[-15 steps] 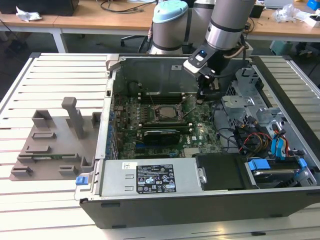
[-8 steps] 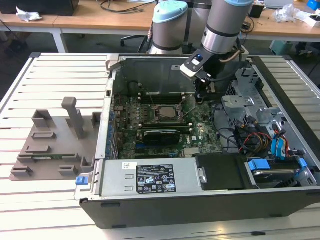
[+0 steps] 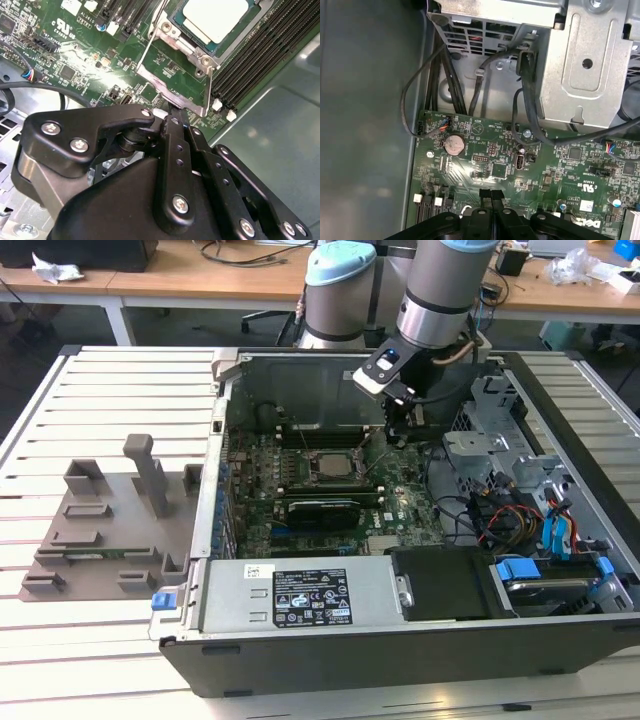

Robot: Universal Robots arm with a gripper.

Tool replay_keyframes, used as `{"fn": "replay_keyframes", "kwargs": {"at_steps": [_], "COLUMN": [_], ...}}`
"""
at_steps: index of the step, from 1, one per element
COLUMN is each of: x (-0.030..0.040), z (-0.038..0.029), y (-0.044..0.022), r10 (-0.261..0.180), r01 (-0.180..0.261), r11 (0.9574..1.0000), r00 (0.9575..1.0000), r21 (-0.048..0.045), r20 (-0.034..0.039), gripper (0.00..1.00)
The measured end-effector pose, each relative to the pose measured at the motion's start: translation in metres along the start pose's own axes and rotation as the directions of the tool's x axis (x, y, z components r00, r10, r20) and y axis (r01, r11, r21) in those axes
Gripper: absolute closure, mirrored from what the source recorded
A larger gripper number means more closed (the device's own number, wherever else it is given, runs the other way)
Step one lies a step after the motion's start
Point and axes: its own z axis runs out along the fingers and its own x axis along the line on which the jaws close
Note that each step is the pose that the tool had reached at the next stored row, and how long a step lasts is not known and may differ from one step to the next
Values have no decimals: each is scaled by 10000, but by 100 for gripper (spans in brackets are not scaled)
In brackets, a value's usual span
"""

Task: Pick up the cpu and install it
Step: 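Close the cpu cover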

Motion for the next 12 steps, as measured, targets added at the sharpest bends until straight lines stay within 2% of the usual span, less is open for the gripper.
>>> {"fn": "replay_keyframes", "kwargs": {"at_steps": [12], "x": [9], "z": [6], "y": [-69], "r10": [0], "r01": [0], "r11": [10000], "r00": [10000], "r21": [0], "r20": [-1], "gripper": [89]}}
